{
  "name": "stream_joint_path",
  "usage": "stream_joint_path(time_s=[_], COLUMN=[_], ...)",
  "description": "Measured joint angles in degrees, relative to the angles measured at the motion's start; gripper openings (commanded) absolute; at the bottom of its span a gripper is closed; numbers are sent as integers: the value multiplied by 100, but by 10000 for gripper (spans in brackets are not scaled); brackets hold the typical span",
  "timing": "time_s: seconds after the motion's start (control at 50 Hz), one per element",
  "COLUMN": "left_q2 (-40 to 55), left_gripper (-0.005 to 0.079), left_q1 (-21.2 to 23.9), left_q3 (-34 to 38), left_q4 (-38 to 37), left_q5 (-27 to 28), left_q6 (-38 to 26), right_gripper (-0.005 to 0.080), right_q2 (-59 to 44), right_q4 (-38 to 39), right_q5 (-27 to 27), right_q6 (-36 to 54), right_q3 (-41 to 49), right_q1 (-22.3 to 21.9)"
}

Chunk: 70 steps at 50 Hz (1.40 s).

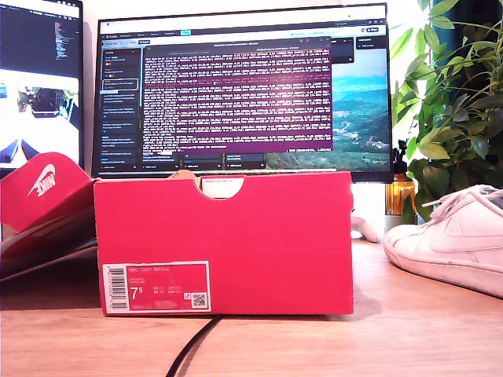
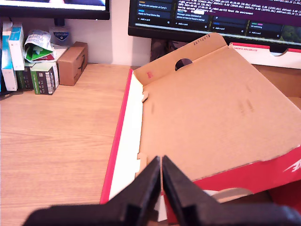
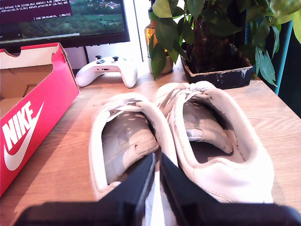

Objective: Pack the white shoes by picking the first shoe and placing it inside the red shoebox, left side, then picking and rotating the second shoe and placing it in the shoebox

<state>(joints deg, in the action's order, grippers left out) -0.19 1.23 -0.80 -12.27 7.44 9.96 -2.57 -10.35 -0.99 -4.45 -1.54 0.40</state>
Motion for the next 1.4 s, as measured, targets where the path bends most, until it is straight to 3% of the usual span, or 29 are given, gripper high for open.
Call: stream_joint_path(time_s=[0.72, 0.92, 1.24, 1.26, 1.4], left_q2=[0, 0, 0, 0, 0], left_gripper=[-19, -19, -19, -19, -19], left_q1=[0, 0, 0, 0, 2], left_q3=[-2, 0, 7, 7, -24], left_q4=[-13, 138, 2159, 2312, 2983], left_q5=[-138, 31, 728, 765, 1294], left_q6=[-109, -2, 1386, 1729, 2004], right_gripper=[-13, -13, -13, -13, -13], right_q2=[0, 0, 0, 0, 0], right_q4=[4, 721, 2907, 2973, 2973], right_q5=[-24, -577, -1349, -1397, -1843], right_q6=[-7, -1200, -3456, -3585, -3941], right_q3=[0, 11, 13, 11, -125], right_q1=[0, 0, 0, 0, 0])
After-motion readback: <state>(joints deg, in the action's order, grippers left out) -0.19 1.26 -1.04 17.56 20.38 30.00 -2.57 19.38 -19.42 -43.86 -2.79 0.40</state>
